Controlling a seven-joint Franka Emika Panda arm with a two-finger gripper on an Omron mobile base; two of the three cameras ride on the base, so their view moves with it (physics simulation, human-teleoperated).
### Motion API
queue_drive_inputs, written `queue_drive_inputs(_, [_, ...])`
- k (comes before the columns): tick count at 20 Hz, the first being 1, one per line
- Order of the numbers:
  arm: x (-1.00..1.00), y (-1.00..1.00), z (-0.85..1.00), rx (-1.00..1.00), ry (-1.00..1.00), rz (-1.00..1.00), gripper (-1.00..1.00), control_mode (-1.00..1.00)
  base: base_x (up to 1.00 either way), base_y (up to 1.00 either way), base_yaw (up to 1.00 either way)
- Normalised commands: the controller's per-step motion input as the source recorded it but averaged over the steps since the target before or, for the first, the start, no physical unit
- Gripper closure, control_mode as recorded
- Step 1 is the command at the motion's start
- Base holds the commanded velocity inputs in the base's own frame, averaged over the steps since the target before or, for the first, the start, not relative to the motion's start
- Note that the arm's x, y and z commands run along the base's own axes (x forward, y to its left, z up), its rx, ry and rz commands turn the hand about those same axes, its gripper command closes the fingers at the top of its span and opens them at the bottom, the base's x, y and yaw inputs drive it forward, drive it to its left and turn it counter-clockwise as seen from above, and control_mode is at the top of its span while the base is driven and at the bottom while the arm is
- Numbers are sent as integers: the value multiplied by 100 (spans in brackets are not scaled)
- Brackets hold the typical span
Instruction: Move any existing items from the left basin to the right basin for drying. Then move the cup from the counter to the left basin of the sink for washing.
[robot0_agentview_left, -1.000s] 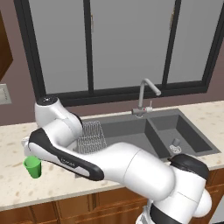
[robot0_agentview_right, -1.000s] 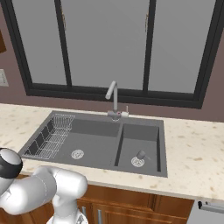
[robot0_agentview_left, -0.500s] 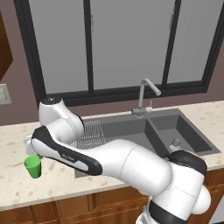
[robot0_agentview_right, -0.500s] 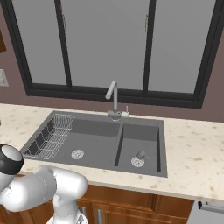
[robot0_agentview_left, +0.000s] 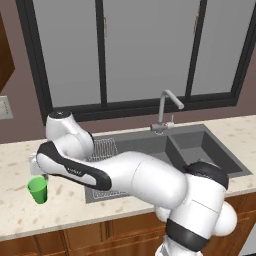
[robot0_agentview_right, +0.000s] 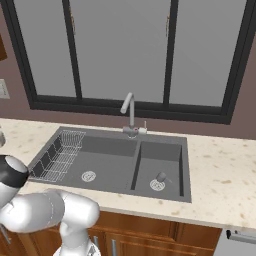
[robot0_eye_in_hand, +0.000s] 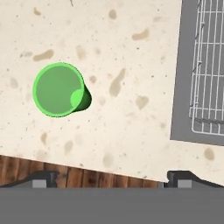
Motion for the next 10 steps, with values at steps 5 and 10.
queue_drive_inputs(5, [21, 17, -12, 0, 4, 0, -100, -100, 0, 0, 0])
queue_drive_inputs(10, [17, 22, -11, 0, 5, -1, -100, -100, 0, 0, 0])
